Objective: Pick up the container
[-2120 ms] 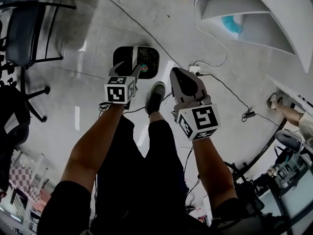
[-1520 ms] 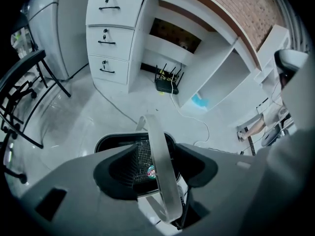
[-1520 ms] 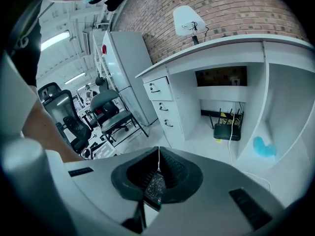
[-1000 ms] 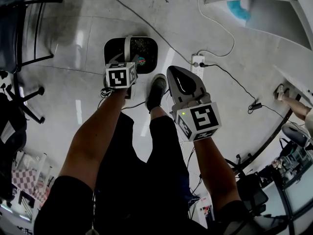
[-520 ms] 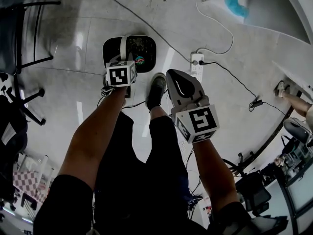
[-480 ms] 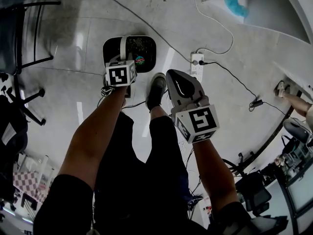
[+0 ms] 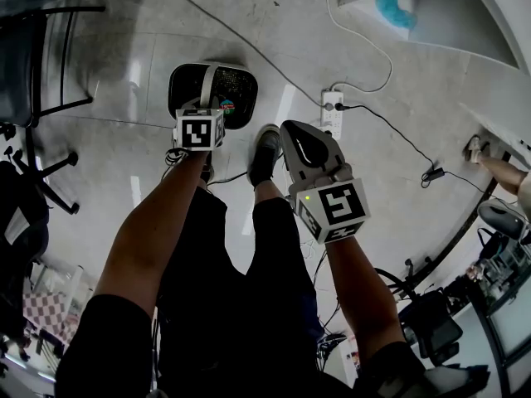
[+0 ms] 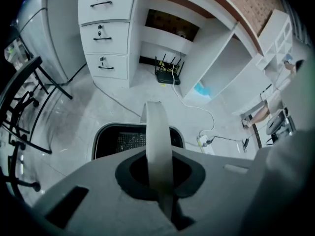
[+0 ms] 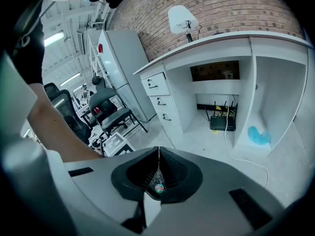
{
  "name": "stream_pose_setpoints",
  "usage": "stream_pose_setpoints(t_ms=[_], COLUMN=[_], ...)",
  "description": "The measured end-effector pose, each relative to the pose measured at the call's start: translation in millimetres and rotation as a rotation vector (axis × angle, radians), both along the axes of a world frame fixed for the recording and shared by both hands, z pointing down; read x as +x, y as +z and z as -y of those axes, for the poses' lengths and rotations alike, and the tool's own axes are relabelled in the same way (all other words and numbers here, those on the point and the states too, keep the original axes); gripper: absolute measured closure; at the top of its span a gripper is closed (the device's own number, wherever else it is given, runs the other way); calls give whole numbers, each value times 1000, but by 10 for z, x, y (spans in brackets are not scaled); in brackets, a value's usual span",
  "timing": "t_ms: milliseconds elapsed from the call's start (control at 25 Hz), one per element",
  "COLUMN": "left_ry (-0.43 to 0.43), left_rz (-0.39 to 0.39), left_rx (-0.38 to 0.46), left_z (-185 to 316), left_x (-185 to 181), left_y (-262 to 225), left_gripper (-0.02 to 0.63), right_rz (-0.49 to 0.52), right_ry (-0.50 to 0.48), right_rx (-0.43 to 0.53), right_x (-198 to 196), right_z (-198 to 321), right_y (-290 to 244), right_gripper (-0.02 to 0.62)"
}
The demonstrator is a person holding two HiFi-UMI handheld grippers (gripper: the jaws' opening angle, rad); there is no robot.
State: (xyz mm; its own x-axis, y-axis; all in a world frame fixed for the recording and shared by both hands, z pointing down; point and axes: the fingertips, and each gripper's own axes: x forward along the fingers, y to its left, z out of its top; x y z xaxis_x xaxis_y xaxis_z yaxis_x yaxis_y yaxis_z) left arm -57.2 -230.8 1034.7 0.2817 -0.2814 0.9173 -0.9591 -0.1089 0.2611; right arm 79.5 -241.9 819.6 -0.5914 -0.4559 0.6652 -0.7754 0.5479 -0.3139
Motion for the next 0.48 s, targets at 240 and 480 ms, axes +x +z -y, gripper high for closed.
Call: stream_pose_setpoints(t_ms=[240, 480], left_ry=[42, -28], left_rz=[5, -27], left_rx=[34, 68], left_z=[-51, 12], left_x=[-121, -295], left_y=[-390, -956], left_gripper=[597, 597], right_rz=[15, 28], right_ry=[10, 14], right_rx=[29, 53], right_x=[-37, -121], right_z=[41, 95], right_y=[-198, -524], right_gripper=[588, 588])
